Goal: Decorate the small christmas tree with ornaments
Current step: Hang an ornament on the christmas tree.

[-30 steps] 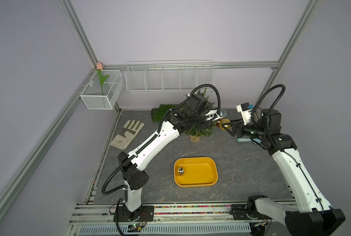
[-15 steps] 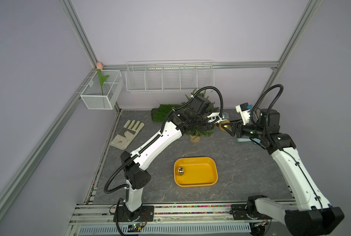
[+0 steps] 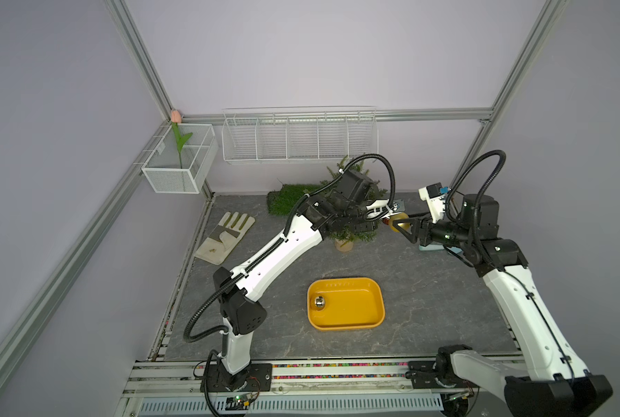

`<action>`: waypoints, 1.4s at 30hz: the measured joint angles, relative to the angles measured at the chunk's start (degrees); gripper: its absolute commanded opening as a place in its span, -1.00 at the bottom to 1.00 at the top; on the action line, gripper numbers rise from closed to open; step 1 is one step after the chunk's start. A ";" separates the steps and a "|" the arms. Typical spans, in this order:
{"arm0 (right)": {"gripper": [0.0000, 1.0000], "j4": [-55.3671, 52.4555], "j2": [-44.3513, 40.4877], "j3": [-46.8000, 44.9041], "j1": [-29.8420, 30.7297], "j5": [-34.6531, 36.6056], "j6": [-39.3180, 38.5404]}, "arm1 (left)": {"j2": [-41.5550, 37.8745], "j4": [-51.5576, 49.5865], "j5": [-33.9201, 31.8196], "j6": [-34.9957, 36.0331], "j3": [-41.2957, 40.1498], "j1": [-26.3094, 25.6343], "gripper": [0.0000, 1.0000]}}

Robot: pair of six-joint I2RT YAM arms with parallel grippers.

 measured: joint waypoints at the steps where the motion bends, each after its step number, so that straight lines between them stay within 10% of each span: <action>1: -0.20 -0.11 0.00 0.00 0.00 -0.02 -0.02 | 0.00 -0.09 -0.17 0.00 0.00 -0.04 -1.00; 42: -0.21 -0.26 1.66 -0.44 0.00 -2.43 -0.17 | -0.52 1.77 -3.96 0.87 -2.14 -0.61 -1.00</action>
